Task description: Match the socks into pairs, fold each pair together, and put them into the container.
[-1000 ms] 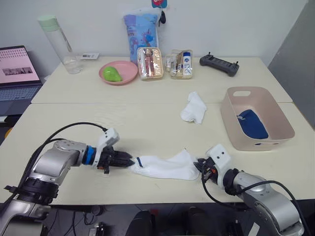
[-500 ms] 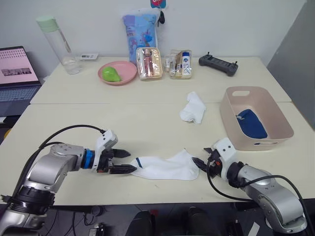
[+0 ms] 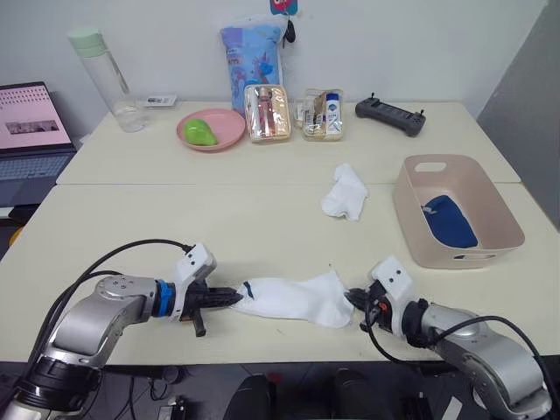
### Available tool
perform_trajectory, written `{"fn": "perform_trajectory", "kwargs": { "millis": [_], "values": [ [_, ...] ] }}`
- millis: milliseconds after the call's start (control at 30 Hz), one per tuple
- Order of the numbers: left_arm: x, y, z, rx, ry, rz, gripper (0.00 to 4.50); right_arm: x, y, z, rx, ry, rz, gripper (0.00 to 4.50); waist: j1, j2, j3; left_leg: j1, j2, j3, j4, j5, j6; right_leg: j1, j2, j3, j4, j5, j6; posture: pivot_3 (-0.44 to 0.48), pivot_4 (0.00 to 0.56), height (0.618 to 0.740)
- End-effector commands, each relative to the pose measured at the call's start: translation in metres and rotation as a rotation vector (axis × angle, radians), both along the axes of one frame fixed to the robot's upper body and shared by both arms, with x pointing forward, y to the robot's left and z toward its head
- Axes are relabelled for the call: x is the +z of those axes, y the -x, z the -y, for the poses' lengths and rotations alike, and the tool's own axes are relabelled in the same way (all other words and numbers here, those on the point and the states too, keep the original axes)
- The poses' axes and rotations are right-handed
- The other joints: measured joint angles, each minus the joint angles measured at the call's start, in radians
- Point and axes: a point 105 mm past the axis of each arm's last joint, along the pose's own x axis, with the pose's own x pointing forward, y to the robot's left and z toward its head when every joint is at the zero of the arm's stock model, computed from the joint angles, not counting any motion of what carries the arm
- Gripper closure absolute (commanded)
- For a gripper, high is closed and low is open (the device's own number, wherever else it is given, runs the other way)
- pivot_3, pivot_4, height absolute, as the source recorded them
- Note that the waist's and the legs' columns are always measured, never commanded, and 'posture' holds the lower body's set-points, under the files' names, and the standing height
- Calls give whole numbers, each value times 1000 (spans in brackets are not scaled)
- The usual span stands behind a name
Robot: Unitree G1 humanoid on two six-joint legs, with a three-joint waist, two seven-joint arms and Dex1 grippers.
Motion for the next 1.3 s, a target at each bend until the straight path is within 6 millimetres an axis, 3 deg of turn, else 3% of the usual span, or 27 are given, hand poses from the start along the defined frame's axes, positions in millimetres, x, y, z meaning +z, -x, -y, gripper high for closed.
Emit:
{"fn": "perform_trajectory", "kwargs": {
  "millis": [33,200,400,533,567,800,967,1033,1167,1300],
  "values": [
    [9,9,-1,-56,-13,-30,4453,13,11,-6,40,-36,8,4500,0,0,0,0,0,0,0,0,0,0,0,0,0,0,0,0,150,733],
    [15,20,1,-103,-27,-52,4453,11,14,-6,36,-26,0,4500,0,-1,0,0,0,0,0,0,0,0,0,0,0,0,0,0,150,733],
    [1,20,-1,-56,-71,-56,4453,1,7,-1,11,20,-31,4500,0,-1,0,0,0,0,0,0,0,0,0,0,0,0,0,0,150,733],
    [0,18,3,-37,-40,-26,4453,5,4,0,1,6,-13,4500,1,-1,0,0,0,0,0,0,0,0,0,0,0,0,0,0,150,733],
    [1,17,0,-32,-41,-2,4055,7,4,1,9,1,-7,3997,1,-1,0,0,0,0,0,0,0,0,0,0,0,0,0,0,150,733],
    [25,5,-27,57,-30,125,2010,34,-2,6,86,-10,114,1674,2,-1,1,0,0,0,0,0,0,0,0,-1,0,0,0,0,150,733],
    [53,-3,-36,61,-21,283,387,50,-27,13,91,104,293,0,1,-1,1,0,0,0,0,0,0,0,0,-1,0,0,0,0,150,733],
    [63,-7,-35,65,-16,355,11,52,-46,17,53,182,381,0,1,-1,1,0,0,0,0,0,0,0,0,-1,0,0,0,0,150,733],
    [85,-3,-20,-19,52,444,11,51,-88,15,-4,360,560,0,0,-1,1,0,0,1,0,0,0,-1,0,-1,0,0,-1,0,150,733],
    [98,-3,-7,-55,118,473,11,49,-114,15,-10,475,661,0,0,-2,1,-1,0,1,0,0,0,-2,0,0,0,0,-1,0,150,733]
  ]
}}
